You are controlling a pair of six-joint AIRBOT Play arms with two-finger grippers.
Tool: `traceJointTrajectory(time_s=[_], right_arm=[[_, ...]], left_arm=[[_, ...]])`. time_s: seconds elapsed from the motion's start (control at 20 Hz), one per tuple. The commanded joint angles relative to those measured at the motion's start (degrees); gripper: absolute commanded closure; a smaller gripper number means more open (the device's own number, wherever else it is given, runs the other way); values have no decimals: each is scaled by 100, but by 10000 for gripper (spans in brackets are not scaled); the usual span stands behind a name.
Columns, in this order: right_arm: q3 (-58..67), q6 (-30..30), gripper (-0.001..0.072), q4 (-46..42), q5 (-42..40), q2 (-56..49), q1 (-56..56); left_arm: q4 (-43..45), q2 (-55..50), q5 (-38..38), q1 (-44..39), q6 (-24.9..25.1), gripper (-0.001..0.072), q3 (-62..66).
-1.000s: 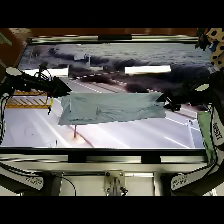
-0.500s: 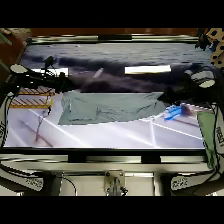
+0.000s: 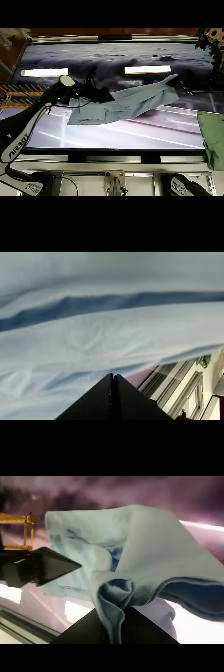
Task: Fold the shirts.
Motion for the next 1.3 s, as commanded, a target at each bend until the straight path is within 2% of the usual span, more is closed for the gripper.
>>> traceJointTrajectory(time_s=[0.0, 0.3, 0.5, 0.7, 0.95, 1.25], right_arm=[[4, 516, 662, 17, 175, 763, -2], [4, 734, 662, 726, 490, 1154, -2], [4, 798, 662, 651, 573, 1250, -2], [4, 763, 662, 358, 76, 1220, -2], [4, 372, 662, 675, -494, 581, 417], [4, 245, 662, 603, -2201, -964, 2796]], left_arm=[[-295, -199, 894, -802, -269, 680, -111], [-1801, -988, 1967, -1611, -223, 680, 13], [-1910, -885, 1821, -1438, 142, 682, 26], [-817, -114, 1058, -640, 61, 684, 13], [1143, 1482, 697, 966, -706, 684, 17], [1318, 3279, 44, 3108, -769, 683, 17]])
